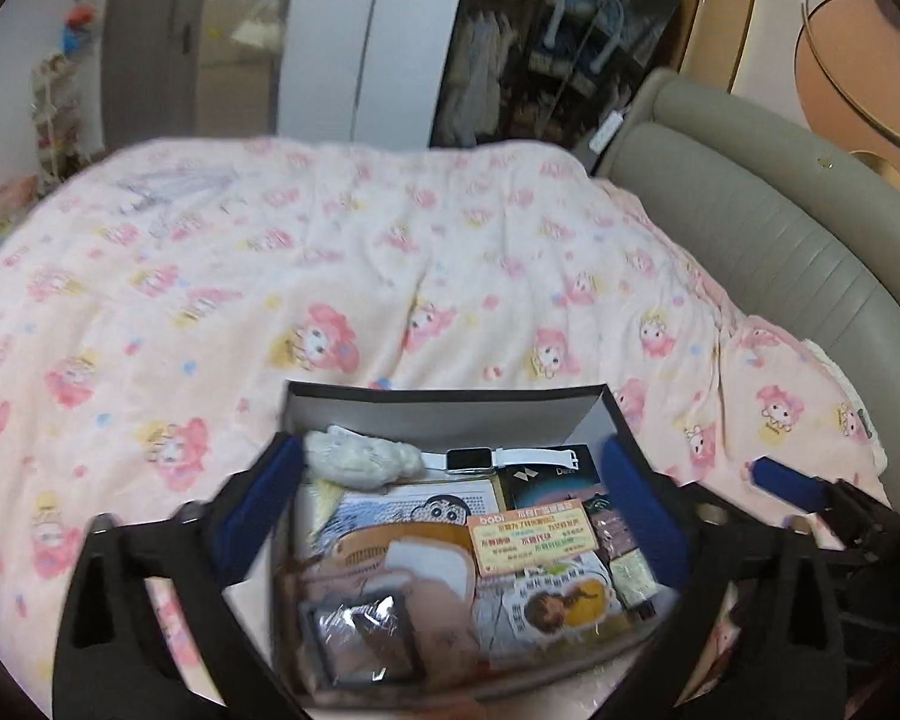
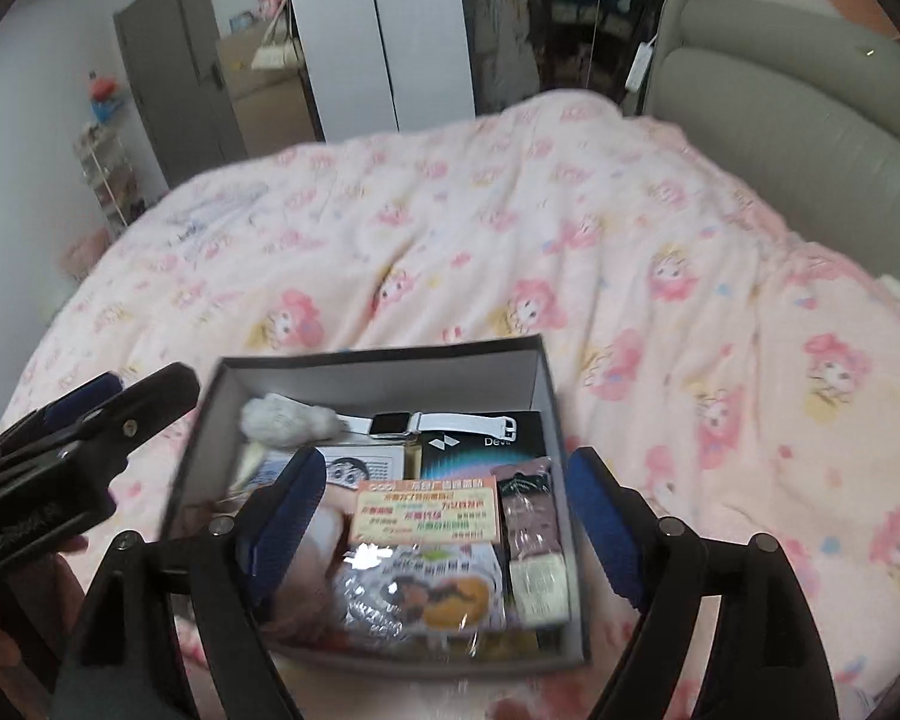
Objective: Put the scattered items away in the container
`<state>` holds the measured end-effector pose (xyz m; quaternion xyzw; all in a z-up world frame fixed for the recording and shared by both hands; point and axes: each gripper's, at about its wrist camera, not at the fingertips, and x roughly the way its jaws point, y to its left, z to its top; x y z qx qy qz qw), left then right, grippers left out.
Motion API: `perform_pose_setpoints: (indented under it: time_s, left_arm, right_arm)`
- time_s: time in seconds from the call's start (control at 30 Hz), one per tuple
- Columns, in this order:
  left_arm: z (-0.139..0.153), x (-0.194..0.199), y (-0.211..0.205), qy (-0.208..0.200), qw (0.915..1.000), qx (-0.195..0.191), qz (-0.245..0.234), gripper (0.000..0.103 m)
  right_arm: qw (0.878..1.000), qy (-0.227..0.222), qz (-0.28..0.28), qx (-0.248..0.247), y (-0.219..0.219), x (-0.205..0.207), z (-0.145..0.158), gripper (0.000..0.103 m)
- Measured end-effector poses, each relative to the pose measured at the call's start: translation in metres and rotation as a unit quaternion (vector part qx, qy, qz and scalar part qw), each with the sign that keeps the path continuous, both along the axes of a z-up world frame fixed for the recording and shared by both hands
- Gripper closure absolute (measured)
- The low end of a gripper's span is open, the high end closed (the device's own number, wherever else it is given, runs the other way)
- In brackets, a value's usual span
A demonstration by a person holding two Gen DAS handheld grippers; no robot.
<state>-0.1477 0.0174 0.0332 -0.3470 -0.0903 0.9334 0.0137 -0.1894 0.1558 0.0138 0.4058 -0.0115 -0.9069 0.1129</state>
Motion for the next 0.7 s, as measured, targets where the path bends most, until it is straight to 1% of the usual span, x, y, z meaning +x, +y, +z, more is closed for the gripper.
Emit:
perform_pose_setpoints:
  time_s: [0.17, 0.27, 0.33, 0.47, 0.57, 0.7]
  left_arm:
    - [0.043, 0.047, 0.012, 0.038, 0.9989, -0.027, 0.008, 0.001]
    - [0.063, 0.076, 0.019, 0.059, 0.9974, -0.041, 0.013, 0.001]
    - [0.071, 0.09, 0.023, 0.068, 0.9965, -0.046, 0.015, 0.001]
    - [0.08, 0.113, 0.03, 0.076, 0.9957, -0.051, 0.014, 0.001]
    - [0.08, 0.126, 0.038, 0.078, 0.9948, -0.062, 0.017, 0.001]
    - [0.077, 0.137, 0.045, 0.073, 0.9945, -0.071, 0.022, 0.001]
  right_arm:
    - [0.999, 0.026, -0.022, -0.01, 0.013, 0.033, 0.043, 0.02]
    - [0.999, 0.04, -0.02, -0.009, 0.018, 0.055, 0.059, 0.02]
    - [0.999, 0.045, -0.019, -0.011, 0.021, 0.069, 0.063, 0.02]
    - [0.998, 0.049, -0.024, -0.007, 0.026, 0.092, 0.064, 0.02]
    - [0.998, 0.058, -0.028, 0.003, 0.029, 0.103, 0.066, 0.02]
    - [0.998, 0.059, -0.029, 0.002, 0.033, 0.114, 0.063, 0.02]
